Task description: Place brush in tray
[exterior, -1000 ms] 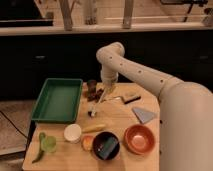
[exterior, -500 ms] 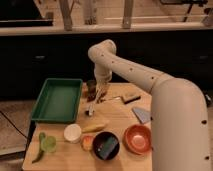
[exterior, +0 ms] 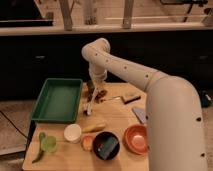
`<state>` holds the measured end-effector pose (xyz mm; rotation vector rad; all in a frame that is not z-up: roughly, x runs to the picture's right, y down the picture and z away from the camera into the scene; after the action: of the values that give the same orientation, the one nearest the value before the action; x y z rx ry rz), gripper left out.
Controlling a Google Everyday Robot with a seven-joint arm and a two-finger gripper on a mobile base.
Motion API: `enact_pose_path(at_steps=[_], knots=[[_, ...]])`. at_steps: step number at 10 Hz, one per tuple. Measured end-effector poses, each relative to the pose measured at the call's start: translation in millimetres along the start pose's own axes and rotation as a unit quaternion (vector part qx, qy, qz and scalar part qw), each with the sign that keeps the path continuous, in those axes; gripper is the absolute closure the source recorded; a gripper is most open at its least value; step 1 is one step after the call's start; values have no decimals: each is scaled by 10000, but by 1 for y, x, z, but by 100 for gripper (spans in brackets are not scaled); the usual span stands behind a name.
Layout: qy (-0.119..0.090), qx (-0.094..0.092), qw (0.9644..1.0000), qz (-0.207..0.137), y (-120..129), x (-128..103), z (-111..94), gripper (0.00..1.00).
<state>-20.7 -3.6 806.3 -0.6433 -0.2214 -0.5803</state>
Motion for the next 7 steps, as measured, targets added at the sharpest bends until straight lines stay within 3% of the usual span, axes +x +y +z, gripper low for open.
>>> enact_pose_path(at_steps=[7], knots=[[-13,245,9985,-489,-19,-14,-40,100]])
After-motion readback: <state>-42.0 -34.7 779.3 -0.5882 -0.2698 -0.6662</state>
